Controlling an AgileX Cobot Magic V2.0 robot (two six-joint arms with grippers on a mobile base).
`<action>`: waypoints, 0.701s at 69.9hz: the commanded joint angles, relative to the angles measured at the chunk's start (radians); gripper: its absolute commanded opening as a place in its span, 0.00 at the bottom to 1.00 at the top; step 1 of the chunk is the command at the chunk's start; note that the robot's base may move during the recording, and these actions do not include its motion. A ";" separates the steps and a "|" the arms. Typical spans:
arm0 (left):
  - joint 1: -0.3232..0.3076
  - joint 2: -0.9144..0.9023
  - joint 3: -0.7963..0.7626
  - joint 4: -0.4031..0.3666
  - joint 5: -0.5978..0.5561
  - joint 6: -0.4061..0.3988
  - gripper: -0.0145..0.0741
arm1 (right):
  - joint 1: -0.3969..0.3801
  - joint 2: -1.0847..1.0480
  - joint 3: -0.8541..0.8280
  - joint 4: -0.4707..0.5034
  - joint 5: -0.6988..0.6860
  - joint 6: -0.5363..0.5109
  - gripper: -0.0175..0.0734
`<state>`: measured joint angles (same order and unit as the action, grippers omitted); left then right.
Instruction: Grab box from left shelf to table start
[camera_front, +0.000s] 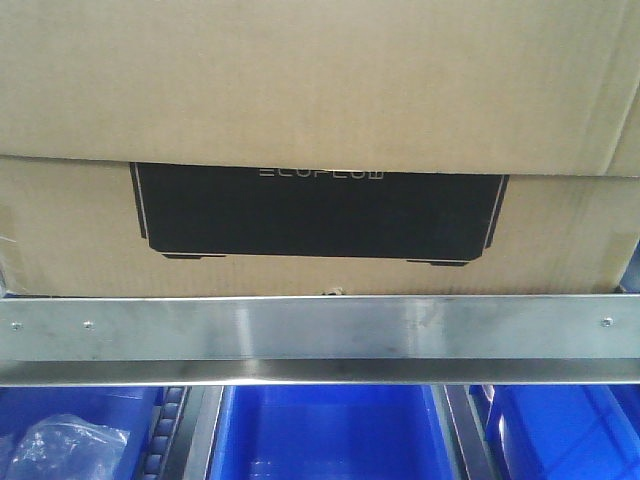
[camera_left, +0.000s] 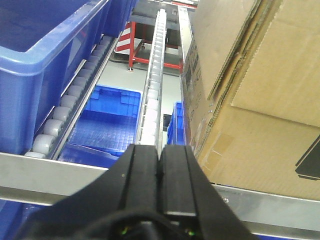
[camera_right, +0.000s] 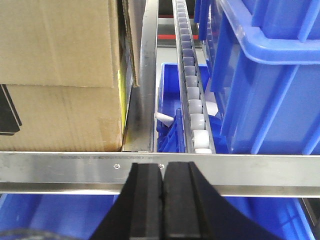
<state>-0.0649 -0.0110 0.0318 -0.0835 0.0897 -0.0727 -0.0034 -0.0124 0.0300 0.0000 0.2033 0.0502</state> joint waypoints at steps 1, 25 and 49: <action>-0.008 -0.014 -0.003 -0.008 -0.090 -0.003 0.05 | 0.001 -0.012 -0.018 0.000 -0.088 -0.006 0.25; -0.008 -0.014 -0.003 -0.008 -0.090 -0.005 0.05 | 0.001 -0.012 -0.018 0.000 -0.088 -0.006 0.25; -0.008 -0.014 -0.003 -0.008 -0.192 -0.005 0.05 | 0.001 -0.012 -0.018 0.000 -0.088 -0.006 0.25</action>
<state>-0.0649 -0.0110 0.0318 -0.0835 0.0326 -0.0727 -0.0034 -0.0124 0.0300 0.0000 0.2033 0.0502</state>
